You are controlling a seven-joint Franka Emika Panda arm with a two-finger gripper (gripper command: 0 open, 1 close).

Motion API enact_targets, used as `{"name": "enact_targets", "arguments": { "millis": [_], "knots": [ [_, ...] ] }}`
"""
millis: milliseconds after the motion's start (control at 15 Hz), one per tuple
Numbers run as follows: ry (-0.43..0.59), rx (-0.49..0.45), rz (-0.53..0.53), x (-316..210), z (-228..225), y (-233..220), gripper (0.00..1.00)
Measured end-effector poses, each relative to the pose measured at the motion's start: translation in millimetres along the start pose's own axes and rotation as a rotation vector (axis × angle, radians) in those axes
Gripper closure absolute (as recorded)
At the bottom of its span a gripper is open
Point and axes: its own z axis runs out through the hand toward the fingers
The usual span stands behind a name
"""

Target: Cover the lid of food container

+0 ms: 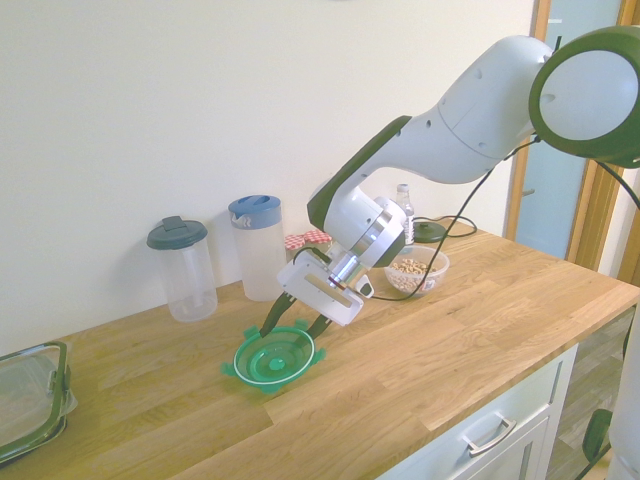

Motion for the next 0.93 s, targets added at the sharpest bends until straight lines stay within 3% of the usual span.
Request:
{"name": "enact_targets", "arguments": {
  "millis": [933],
  "knots": [
    [-0.060,-0.004,0.025,18,17,3,1.00]
  ]
}}
